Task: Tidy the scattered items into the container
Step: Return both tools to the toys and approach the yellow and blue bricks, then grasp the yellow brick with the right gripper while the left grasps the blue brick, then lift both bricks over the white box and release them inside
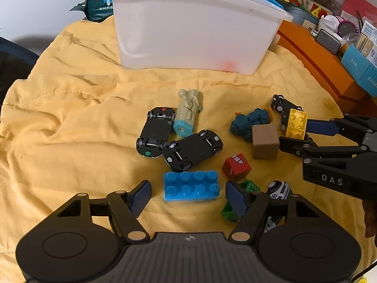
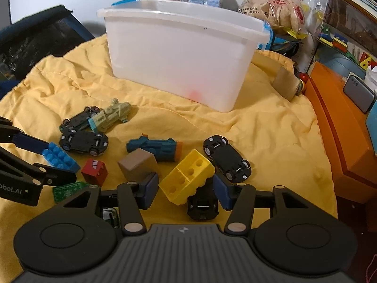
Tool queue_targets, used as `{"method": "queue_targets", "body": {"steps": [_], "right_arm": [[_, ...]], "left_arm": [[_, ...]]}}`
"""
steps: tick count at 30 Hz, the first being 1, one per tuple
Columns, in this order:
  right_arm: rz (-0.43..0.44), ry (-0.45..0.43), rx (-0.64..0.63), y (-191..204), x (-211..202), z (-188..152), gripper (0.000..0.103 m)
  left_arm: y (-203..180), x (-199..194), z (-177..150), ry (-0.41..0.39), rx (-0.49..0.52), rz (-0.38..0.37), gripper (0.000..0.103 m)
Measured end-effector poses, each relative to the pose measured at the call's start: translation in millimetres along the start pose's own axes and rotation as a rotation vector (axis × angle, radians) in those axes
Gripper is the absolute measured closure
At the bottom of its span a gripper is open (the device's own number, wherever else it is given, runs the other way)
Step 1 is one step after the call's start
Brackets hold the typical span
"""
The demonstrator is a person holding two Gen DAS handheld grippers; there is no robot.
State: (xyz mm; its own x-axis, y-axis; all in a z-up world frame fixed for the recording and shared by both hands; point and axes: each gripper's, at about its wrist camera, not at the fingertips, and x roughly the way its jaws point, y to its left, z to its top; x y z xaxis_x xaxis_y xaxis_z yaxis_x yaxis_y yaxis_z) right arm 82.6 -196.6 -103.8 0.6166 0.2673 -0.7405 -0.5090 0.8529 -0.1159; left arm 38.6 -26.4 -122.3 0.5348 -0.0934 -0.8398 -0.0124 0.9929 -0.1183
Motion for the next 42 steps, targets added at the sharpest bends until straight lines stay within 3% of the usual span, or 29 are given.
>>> {"method": "queue_targets", "body": {"steps": [1, 7, 13, 18, 26, 37, 42], "right_arm": [[0.004, 0.004, 0.002, 0.3, 0.2, 0.5, 0.057], [0.011, -0.01, 0.0, 0.7, -6.9, 0.7, 0.057], [0.017, -0.058, 0.017, -3.3, -20.4, 4.3, 0.057], [0.01, -0.051, 0.034, -7.6, -20.8, 1.2, 0.057], [0.016, -0.107, 0.05, -13.5, -37.9, 9.4, 0.057], [0.054, -0.29, 0.132, -37.4, -112.6, 62.4, 0.057], [0.079, -0.366, 0.172, -42.1, -140.8, 96.6, 0.057]], "left_arm": [[-0.4, 0.6, 0.4, 0.0, 0.002, -0.002, 0.037], [-1.7, -0.7, -1.3, -0.012, 0.026, -0.014, 0.049], [4.7, -3.1, 1.8, -0.013, -0.001, -0.048, 0.049], [0.6, 0.8, 0.7, -0.005, 0.017, -0.036, 0.049], [3.8, -18.4, 11.8, -0.057, 0.055, -0.022, 0.049], [28.1, -97.8, 75.8, -0.166, 0.034, -0.002, 0.049], [28.7, -130.3, 115.1, -0.216, -0.009, -0.049, 0.049]]}}
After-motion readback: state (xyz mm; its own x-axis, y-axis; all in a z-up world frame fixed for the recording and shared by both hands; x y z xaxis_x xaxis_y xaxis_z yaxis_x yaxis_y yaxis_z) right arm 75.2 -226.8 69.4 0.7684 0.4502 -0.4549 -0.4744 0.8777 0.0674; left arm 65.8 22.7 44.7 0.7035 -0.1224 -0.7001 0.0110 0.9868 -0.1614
